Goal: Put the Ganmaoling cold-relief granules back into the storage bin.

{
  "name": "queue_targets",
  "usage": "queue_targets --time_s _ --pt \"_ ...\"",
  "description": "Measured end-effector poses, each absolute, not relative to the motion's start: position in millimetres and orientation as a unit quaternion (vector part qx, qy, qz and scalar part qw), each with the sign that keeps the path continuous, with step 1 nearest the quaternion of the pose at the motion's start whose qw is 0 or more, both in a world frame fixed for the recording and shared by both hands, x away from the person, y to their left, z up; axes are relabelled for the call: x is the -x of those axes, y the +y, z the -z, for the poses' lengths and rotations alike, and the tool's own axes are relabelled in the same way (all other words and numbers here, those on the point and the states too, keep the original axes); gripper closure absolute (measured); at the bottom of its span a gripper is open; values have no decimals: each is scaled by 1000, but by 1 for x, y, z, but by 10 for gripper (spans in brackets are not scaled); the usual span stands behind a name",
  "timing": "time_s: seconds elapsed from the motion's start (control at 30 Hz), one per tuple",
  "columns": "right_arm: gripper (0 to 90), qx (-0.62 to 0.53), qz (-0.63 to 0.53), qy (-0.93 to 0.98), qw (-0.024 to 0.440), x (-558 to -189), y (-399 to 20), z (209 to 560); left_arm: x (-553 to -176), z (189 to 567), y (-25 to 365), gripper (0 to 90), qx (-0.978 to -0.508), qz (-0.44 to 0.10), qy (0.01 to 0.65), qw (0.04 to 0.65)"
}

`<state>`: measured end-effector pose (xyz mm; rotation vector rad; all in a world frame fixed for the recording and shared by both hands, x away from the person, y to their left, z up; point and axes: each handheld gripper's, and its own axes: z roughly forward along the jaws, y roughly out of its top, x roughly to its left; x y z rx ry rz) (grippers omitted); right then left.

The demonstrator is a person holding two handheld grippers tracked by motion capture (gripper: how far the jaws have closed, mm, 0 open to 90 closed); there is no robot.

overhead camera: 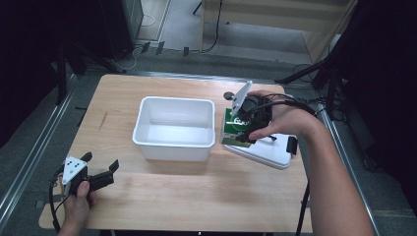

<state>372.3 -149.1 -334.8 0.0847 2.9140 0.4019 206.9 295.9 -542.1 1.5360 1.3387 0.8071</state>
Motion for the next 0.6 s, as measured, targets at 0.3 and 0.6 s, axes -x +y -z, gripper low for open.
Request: queue_targets --time_s 0.3,0.6 --pt "175 -26 -137 985 102 -379 -139 326 -207 542 296 45 -623 -327 543 459" --pt "175 -17 -140 985 103 -384 -124 318 -206 542 296 45 -623 -327 543 459"
